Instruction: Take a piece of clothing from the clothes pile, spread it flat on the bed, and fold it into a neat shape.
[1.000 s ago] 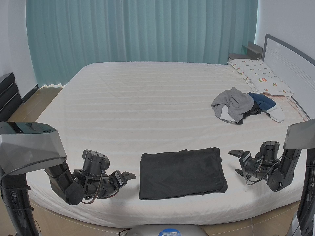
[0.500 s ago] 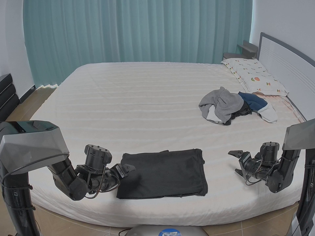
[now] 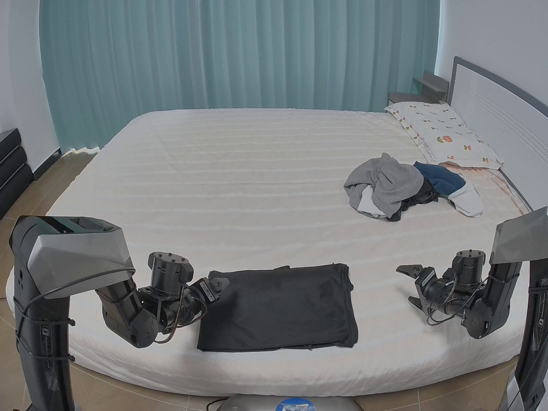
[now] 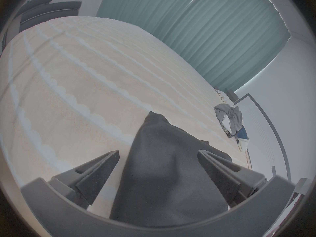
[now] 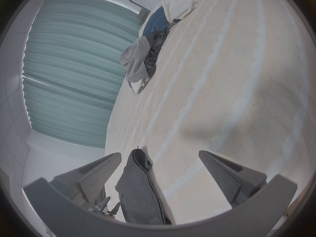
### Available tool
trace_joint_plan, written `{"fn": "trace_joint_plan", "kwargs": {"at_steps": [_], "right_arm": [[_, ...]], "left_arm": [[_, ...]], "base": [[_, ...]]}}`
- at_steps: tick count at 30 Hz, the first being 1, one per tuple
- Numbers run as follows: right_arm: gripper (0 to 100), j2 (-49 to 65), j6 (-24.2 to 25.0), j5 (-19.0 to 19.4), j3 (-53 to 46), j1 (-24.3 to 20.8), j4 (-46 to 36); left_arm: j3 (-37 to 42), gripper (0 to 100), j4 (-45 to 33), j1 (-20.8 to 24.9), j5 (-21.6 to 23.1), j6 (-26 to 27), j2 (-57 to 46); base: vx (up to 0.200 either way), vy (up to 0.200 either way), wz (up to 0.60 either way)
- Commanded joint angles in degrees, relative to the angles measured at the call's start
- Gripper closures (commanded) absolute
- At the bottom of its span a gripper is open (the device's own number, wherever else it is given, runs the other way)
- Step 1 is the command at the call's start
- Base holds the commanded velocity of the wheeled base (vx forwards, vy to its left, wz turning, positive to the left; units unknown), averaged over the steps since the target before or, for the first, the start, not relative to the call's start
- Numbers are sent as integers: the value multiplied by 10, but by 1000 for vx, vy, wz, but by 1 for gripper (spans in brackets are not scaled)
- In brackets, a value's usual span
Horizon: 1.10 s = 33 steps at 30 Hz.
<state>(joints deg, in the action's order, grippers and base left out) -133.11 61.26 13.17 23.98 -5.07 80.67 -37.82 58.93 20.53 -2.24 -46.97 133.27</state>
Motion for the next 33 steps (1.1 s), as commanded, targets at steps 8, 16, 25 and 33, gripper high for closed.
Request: {"fn": "trace_joint_plan", "kwargs": {"at_steps": [8,16,25,33], "right_arm": [[0,-1,0,0,-2,0,2],[0,-7,0,-1,-6,0,15],[0,-13,-3,-1,-12,0,29],[0,-13,-3,0,-13,0,29]], "left_arm": [[-22,0,-5,4,2,23,20],[-22,0,-2,4,2,28,34],[-19,100,0,8,2,34,35],[-13,100,2,8,-1,34,33]], "base": [[0,0,0],[0,0,0],[0,0,0],[0,0,0]]}}
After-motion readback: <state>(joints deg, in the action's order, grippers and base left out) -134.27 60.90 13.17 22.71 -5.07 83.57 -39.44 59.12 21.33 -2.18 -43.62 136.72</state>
